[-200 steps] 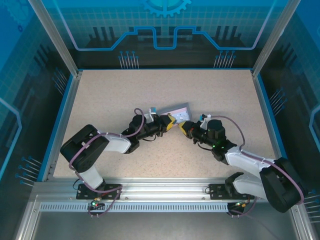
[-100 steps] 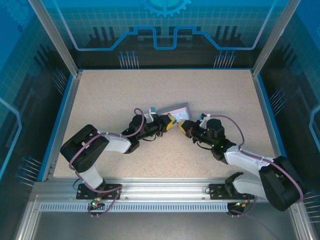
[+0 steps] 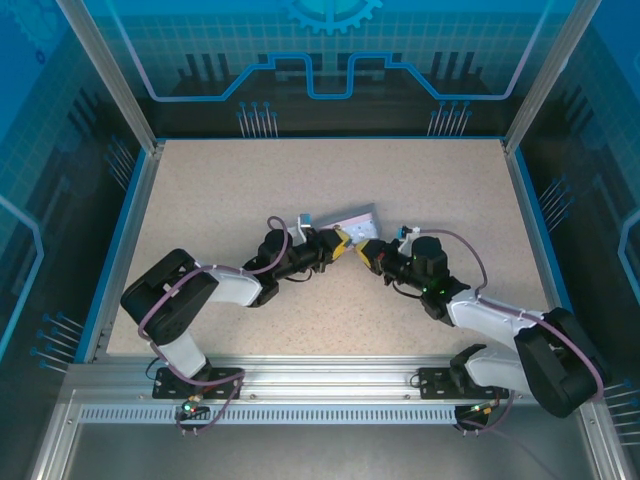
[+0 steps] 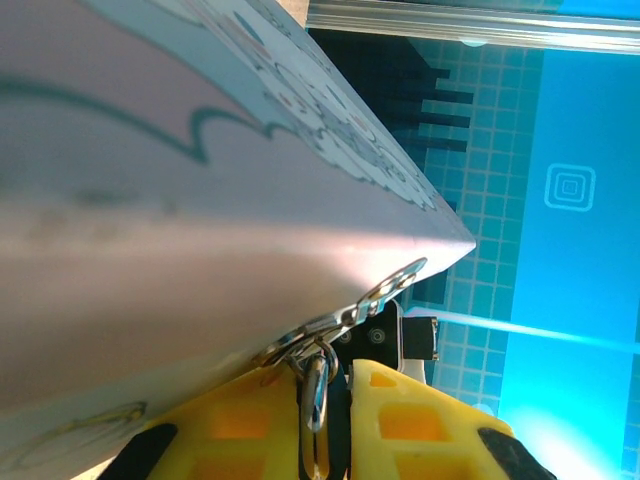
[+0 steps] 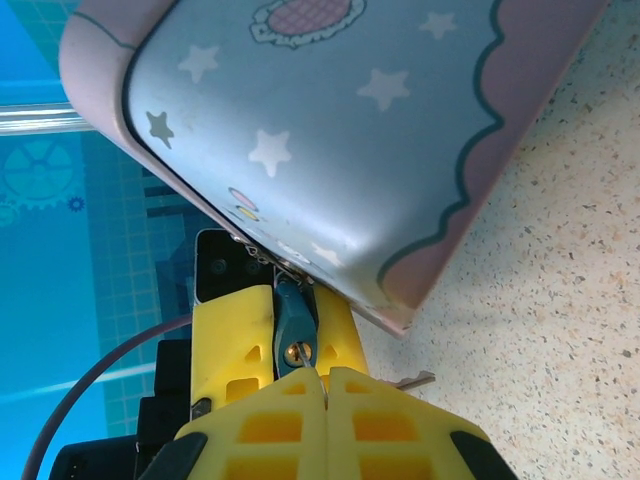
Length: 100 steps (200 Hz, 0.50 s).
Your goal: Unlock the padlock with the key
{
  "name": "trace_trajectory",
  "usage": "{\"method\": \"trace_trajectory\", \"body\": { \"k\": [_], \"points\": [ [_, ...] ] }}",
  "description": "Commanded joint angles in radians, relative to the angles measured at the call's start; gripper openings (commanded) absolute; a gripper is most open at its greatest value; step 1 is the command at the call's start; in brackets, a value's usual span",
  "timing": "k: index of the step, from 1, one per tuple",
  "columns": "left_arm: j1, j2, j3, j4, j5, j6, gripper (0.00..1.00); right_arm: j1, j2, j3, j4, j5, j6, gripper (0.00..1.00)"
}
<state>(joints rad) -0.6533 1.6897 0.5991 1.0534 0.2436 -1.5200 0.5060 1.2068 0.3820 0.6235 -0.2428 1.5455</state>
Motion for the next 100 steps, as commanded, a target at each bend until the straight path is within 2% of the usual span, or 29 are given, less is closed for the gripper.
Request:
{"method": "trace_trajectory", "body": {
  "k": [1, 51, 100],
  "points": [
    [-0.010, 0.002, 0.011, 0.126, 0.020, 0.003, 0.00, 0.018, 0.011, 0.034, 0.044, 0.002, 0.010, 0.00],
    [-0.017, 0.011, 0.014, 0.129, 0.020, 0.005, 0.00, 0.019, 0.014, 0.043, 0.067, -0.008, 0.036, 0.00],
    [-0.026, 0.013, 0.015, 0.133, 0.018, 0.005, 0.00, 0.014, 0.090, 0.040, 0.163, -0.021, 0.097, 0.00]
  ]
}}
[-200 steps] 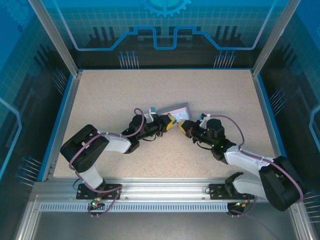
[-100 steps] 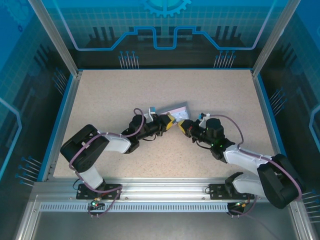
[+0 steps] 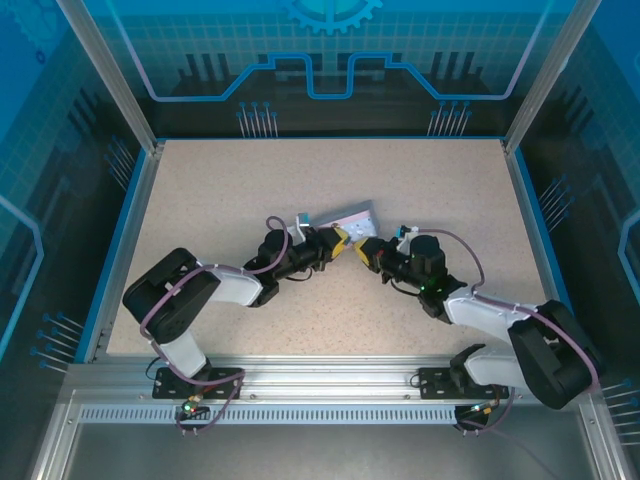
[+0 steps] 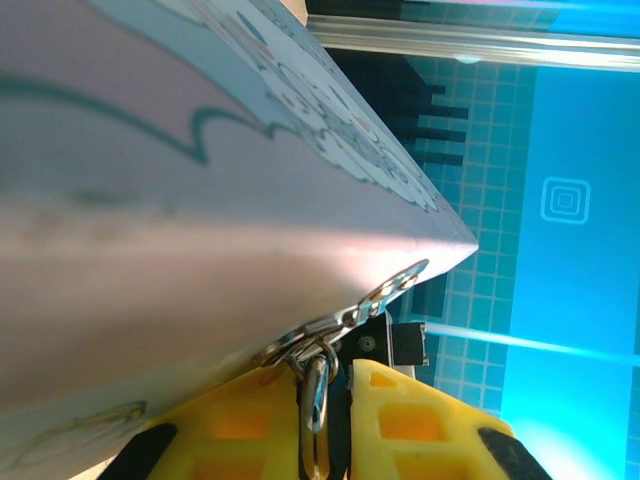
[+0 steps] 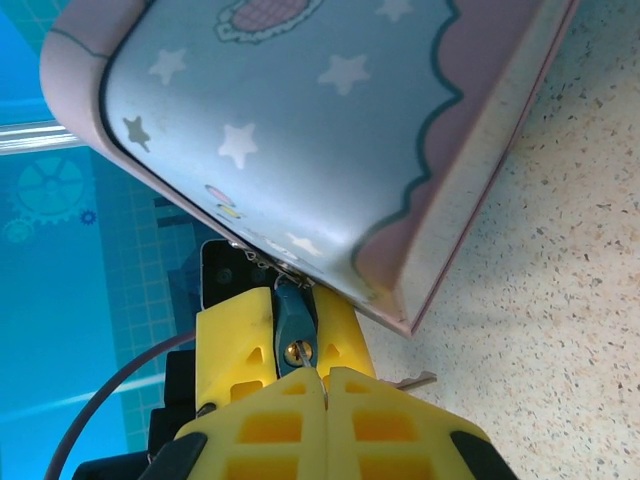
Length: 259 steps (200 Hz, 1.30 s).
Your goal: Unlock the padlock with the key
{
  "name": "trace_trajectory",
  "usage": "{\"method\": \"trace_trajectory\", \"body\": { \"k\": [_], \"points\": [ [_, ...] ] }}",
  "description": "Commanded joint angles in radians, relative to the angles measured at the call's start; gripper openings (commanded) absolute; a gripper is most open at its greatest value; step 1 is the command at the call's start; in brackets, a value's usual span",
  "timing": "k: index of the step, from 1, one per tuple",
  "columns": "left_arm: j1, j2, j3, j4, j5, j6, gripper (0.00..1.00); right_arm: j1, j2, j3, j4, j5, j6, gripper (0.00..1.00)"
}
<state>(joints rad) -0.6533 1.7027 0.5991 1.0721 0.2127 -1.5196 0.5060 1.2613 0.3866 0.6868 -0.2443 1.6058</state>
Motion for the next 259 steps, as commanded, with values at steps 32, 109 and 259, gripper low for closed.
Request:
{"method": "trace_trajectory", "body": {
  "k": [32, 109, 259],
  "points": [
    [-0.027, -0.006, 0.010, 0.116, 0.050, 0.006, 0.00, 0.007, 0.060, 0.040, 0.119, -0.034, 0.031, 0.00],
    [-0.027, -0.011, -0.005, 0.119, 0.050, 0.015, 0.00, -0.050, 0.021, 0.057, 0.012, -0.068, -0.030, 0.00],
    [-0.028, -0.017, -0.005, 0.117, 0.054, 0.016, 0.00, -0.054, 0.014, 0.131, -0.168, -0.069, -0.260, 0.00]
  ]
}}
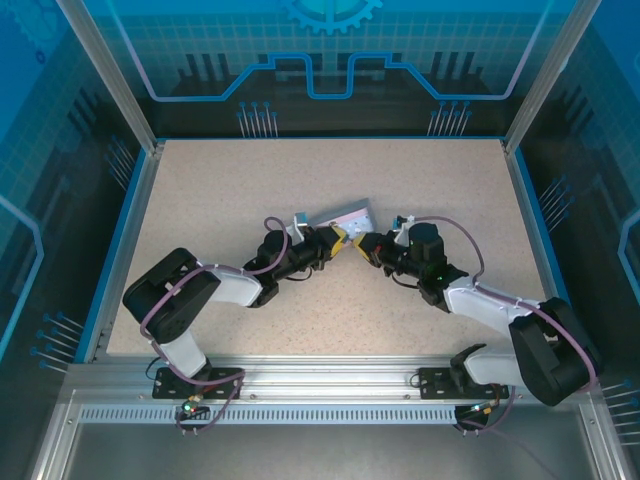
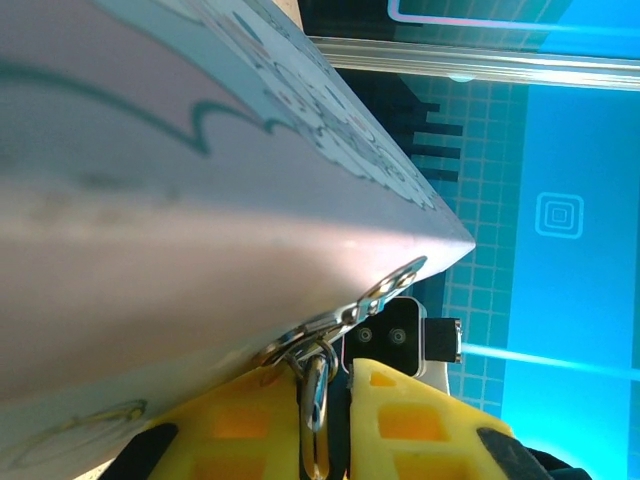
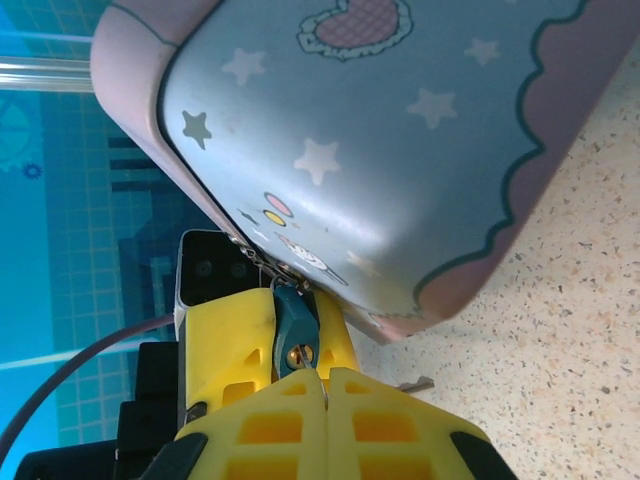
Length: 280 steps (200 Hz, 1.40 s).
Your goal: Unlock the padlock with the key
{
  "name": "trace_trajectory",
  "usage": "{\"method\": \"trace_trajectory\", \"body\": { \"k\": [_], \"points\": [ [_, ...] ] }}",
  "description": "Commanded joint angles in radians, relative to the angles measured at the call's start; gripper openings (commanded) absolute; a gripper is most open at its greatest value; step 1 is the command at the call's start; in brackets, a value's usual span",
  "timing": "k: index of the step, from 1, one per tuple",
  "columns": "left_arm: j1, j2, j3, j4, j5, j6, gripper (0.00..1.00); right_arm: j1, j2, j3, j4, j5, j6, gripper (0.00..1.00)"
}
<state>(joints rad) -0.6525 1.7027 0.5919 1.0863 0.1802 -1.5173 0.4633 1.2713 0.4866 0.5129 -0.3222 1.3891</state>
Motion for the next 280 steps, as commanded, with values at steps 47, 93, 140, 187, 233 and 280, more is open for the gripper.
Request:
{"method": "trace_trajectory", "body": {
  "k": [47, 93, 140, 187, 233, 280],
  "points": [
    [-0.028, -0.023, -0.001, 0.101, 0.086, 0.019, 0.00, -0.009, 0.118, -0.013, 0.268, -0.030, 0.169, 0.00],
    [-0.029, -0.023, -0.006, 0.100, 0.084, 0.024, 0.00, -0.008, 0.119, 0.000, 0.309, -0.033, 0.304, 0.00],
    [-0.028, -0.020, -0.010, 0.104, 0.084, 0.026, 0.00, -0.018, 0.085, 0.010, 0.214, -0.045, 0.340, 0.00],
    [-0.029, -0.027, -0.010, 0.104, 0.087, 0.024, 0.00, -0.026, 0.161, -0.005, 0.305, -0.052, 0.389, 0.00],
    [-0.028, -0.037, -0.015, 0.104, 0.091, 0.023, 0.00, -0.020, 0.198, 0.059, 0.272, -0.091, 0.289, 0.00],
    [-0.029, -0.037, -0.015, 0.100, 0.094, 0.023, 0.00, -0.018, 0.185, 0.098, 0.183, -0.099, 0.164, 0.00]
  ]
}}
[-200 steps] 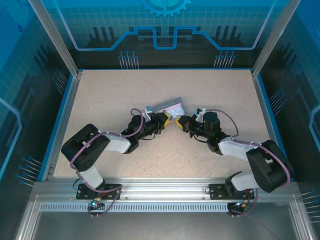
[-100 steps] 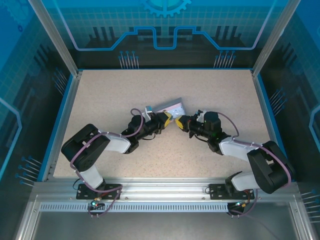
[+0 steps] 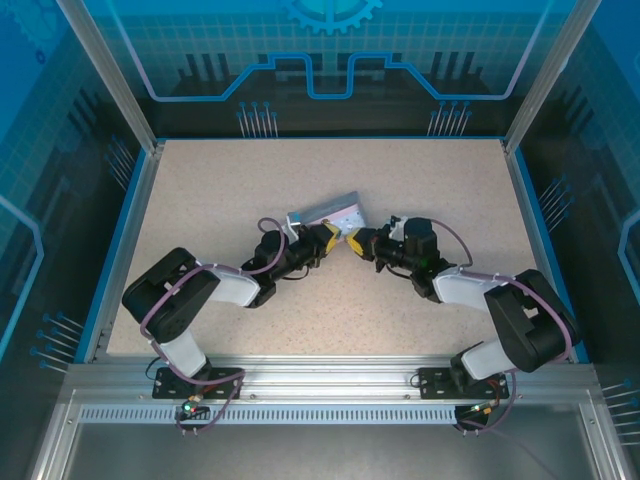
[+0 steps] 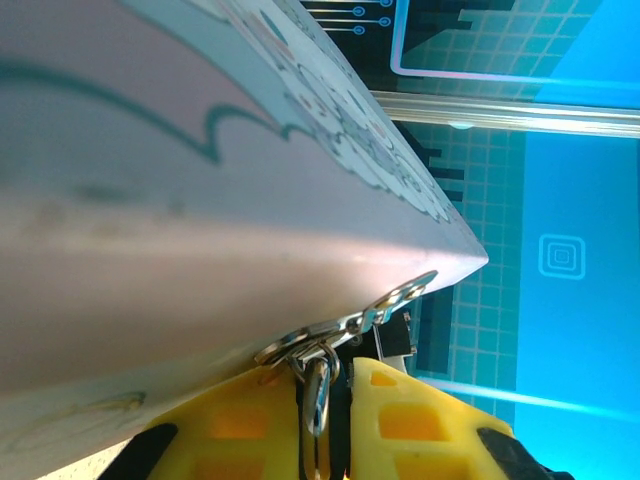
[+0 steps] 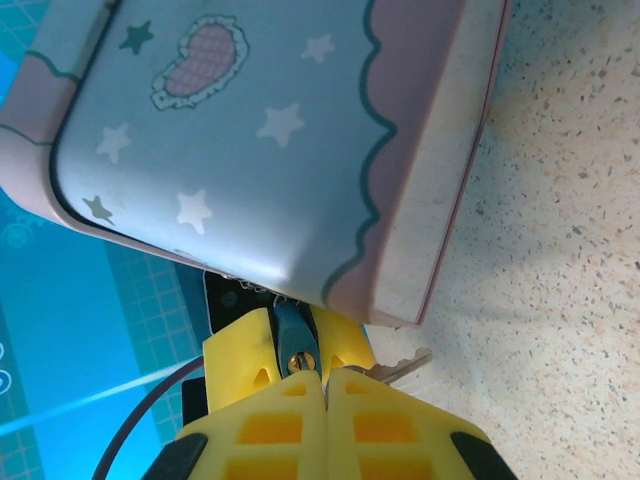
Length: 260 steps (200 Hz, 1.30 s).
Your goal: Unlock the padlock with the key
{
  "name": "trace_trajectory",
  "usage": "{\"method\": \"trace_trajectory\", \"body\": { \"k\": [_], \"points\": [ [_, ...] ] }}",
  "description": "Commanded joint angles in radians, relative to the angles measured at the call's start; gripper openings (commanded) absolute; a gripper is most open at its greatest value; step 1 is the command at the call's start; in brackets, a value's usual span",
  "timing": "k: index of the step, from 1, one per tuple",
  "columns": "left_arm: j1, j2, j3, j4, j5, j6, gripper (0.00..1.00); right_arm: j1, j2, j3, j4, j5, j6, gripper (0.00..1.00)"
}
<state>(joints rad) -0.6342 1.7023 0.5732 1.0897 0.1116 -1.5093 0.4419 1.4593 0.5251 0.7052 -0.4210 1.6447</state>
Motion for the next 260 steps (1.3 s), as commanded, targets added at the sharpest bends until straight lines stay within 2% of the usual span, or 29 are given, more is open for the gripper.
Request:
{"method": "trace_trajectory", "body": {
  "k": [1, 73, 121, 160, 215, 260],
  "points": [
    [-0.047, -0.036, 0.004, 0.096, 0.163, 0.015, 0.00, 0.004, -0.003, 0.059, -0.009, 0.000, -0.094, 0.00],
    [-0.046, -0.036, 0.001, 0.098, 0.160, 0.013, 0.00, 0.020, 0.010, 0.081, 0.005, -0.012, -0.268, 0.00],
    [-0.047, -0.038, 0.001, 0.099, 0.160, 0.014, 0.00, 0.023, 0.141, 0.052, 0.261, -0.048, -0.040, 0.00],
    [-0.047, -0.040, -0.005, 0.099, 0.160, 0.017, 0.00, 0.042, 0.188, 0.050, 0.378, -0.030, 0.098, 0.00],
    [-0.037, -0.043, -0.013, 0.101, 0.166, 0.015, 0.00, 0.038, 0.024, 0.062, 0.033, -0.012, -0.115, 0.00],
    [-0.008, -0.061, -0.029, 0.096, 0.205, 0.048, 0.00, 0.017, 0.024, 0.023, 0.025, -0.013, -0.138, 0.00]
  ]
}}
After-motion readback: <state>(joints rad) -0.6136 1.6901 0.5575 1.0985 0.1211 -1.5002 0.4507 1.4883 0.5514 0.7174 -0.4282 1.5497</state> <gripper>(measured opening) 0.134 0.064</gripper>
